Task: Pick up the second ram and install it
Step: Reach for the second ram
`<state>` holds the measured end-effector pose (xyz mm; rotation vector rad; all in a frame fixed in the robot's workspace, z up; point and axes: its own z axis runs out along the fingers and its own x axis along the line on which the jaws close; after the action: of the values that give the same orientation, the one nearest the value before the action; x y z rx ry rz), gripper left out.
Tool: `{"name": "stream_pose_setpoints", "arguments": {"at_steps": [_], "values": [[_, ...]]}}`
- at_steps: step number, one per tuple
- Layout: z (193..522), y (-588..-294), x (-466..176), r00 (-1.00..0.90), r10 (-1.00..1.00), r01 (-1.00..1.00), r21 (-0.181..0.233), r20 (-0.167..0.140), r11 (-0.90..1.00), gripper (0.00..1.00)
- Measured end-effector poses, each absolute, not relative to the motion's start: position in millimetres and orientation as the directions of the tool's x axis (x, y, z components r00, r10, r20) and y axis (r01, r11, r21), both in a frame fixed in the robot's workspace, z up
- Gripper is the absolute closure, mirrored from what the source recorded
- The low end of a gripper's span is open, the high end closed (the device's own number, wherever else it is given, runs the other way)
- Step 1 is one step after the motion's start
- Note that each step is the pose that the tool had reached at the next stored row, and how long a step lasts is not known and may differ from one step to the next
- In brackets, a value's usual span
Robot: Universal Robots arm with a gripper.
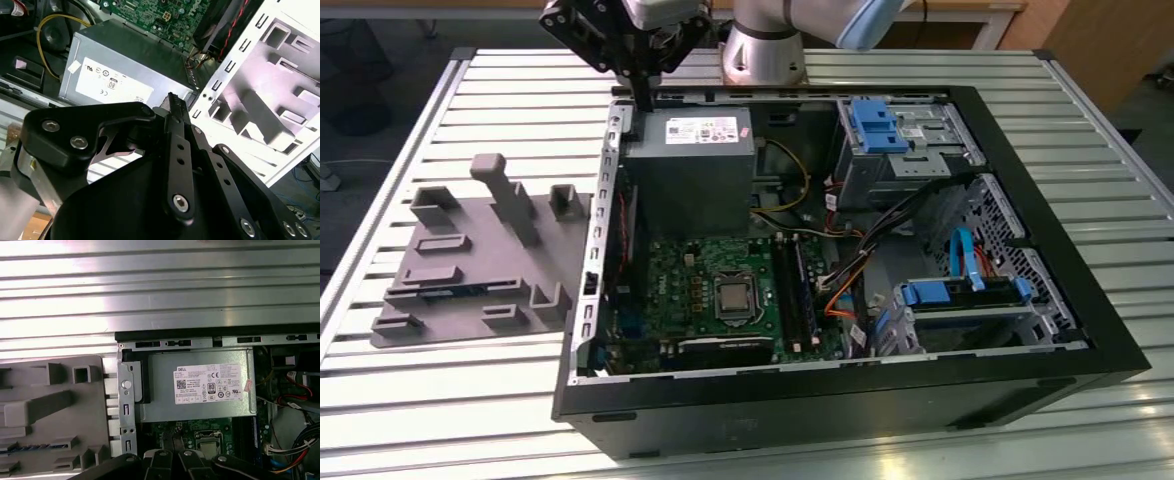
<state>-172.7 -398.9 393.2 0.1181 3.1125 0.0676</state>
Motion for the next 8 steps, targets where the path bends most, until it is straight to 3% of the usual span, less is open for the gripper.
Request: {"name": "stream_pose_setpoints", "arguments": {"at_steps": [8], "values": [[393.0,-399.0,-180.8,-0.997,0.076,0.075,0.044,-0.024,0.996,0.89]]}}
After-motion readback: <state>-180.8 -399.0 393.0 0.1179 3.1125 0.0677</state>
